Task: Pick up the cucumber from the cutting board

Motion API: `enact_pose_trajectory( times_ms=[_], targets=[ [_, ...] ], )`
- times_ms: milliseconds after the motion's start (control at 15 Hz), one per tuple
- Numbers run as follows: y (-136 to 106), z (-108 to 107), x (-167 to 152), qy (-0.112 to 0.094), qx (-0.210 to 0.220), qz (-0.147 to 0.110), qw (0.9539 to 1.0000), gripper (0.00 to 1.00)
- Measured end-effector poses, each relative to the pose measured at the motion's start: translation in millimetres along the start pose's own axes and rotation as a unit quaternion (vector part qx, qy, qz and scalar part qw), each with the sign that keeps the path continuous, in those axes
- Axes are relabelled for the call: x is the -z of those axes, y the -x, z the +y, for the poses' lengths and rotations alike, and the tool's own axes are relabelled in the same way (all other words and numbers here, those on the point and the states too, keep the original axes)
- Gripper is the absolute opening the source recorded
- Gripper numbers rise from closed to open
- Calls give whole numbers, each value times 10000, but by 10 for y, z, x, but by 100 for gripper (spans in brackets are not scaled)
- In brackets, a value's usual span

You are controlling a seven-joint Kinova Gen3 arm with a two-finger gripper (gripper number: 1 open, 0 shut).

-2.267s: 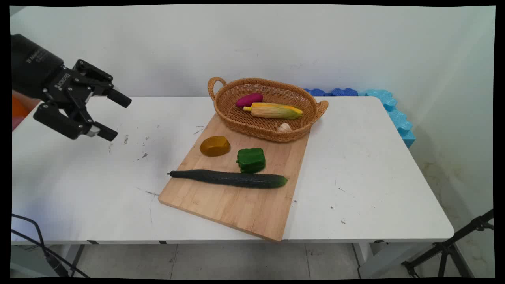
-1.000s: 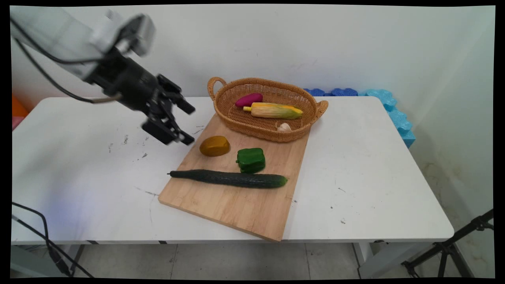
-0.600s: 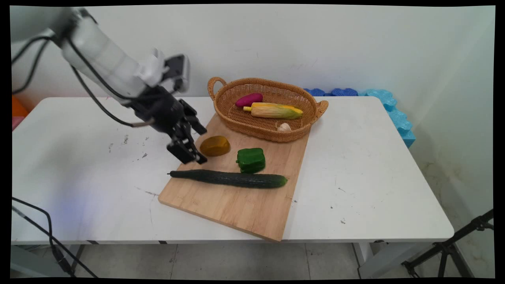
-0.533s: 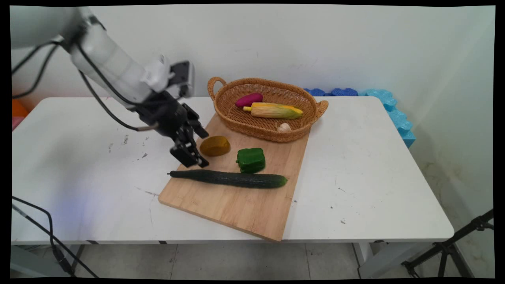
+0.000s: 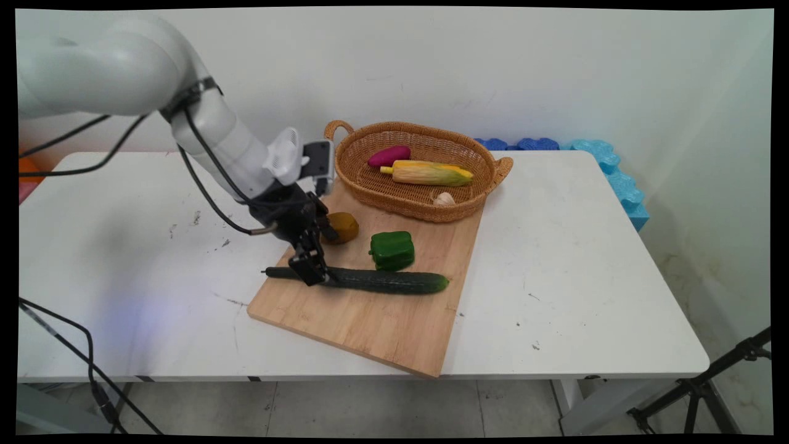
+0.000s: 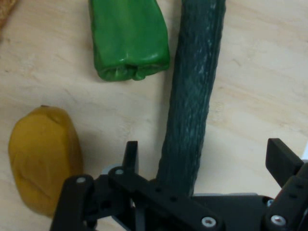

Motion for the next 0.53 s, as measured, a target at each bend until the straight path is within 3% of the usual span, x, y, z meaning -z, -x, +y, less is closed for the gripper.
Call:
enact_pose_trajectory(
  times_ms=[533],
  targets=[
    [-71, -16, -379, 4, -98, -135, 9999, 100]
  ],
)
